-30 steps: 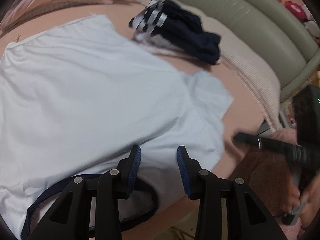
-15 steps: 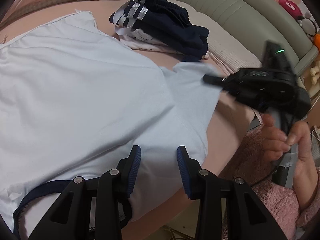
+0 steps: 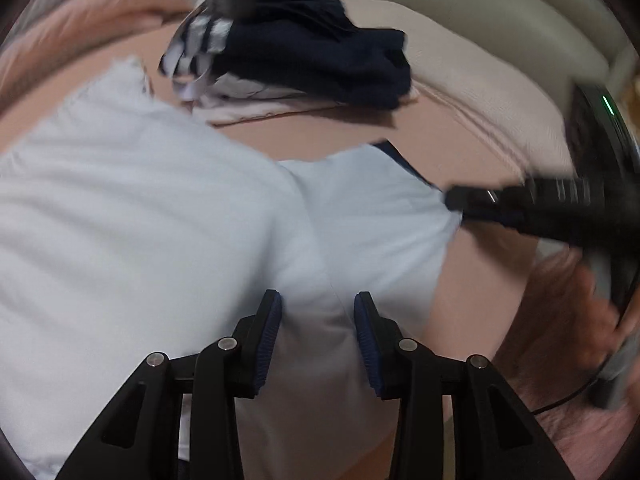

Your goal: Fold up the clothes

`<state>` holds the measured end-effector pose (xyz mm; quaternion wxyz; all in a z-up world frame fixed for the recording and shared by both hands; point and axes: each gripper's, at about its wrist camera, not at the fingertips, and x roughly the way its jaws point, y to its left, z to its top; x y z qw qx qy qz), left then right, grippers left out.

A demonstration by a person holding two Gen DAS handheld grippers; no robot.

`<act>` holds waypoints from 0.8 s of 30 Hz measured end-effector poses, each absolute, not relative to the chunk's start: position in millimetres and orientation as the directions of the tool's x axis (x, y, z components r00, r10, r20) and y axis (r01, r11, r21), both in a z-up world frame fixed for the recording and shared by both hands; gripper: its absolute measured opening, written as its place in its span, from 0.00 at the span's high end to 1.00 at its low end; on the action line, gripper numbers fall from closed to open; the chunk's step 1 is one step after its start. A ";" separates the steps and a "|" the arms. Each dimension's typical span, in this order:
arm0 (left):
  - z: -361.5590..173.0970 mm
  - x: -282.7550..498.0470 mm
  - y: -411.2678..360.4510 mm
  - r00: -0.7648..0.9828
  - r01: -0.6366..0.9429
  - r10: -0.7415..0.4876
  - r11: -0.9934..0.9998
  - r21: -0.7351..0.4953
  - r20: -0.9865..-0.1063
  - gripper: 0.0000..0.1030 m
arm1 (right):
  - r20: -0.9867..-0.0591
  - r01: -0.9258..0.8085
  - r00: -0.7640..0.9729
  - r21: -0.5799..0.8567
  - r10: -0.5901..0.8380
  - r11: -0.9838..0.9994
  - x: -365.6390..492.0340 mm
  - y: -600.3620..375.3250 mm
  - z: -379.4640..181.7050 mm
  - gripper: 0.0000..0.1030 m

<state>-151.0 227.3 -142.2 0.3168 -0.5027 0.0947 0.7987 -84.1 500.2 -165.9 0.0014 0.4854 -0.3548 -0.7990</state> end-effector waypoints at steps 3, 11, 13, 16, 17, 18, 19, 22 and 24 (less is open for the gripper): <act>-137.3 -137.6 225.2 -0.237 -0.645 0.476 -0.729 -0.230 -0.847 0.66 | -0.761 -0.319 -0.526 0.591 -0.380 -0.741 -89.8 494.3 -165.9 0.67; -134.0 -145.1 170.8 -0.184 -0.499 0.634 -0.719 -0.485 -0.751 0.65 | -0.792 -0.165 -0.502 0.483 -0.349 -0.860 -107.4 432.6 -156.5 0.95; -131.7 -151.7 152.1 -0.222 -0.444 0.631 -0.744 -0.499 -0.743 0.65 | -0.738 -0.127 -0.580 0.500 -0.345 -0.856 -105.2 427.7 -140.1 0.95; -128.2 -161.3 123.9 -0.282 -0.361 0.619 -0.776 -0.516 -0.733 0.65 | -0.638 0.044 -0.642 0.522 -0.424 -0.852 -104.8 400.9 -113.3 0.95; -127.7 -162.2 118.0 -0.303 -0.343 0.591 -0.800 -0.493 -0.748 0.65 | -0.661 0.102 -0.598 0.498 -0.453 -0.861 -104.3 383.2 -115.5 0.95; -126.9 -162.5 113.7 -0.316 -0.334 0.568 -0.816 -0.471 -0.760 0.65 | -0.695 0.155 -0.542 0.470 -0.473 -0.869 -104.5 363.8 -120.3 0.95; -125.9 -162.8 109.6 -0.328 -0.326 0.547 -0.831 -0.451 -0.770 0.65 | -0.728 0.209 -0.483 0.444 -0.487 -0.871 -104.8 344.5 -125.1 0.93; -126.4 -166.1 101.6 -0.335 -0.293 0.566 -0.822 -0.488 -0.753 0.65 | -0.765 0.232 -0.406 0.443 -0.500 -0.866 -97.0 328.4 -134.6 0.91; -126.9 -170.4 96.0 -0.340 -0.270 0.589 -0.808 -0.523 -0.733 0.65 | -0.732 0.253 -0.414 0.479 -0.541 -0.841 -89.4 333.7 -126.7 0.90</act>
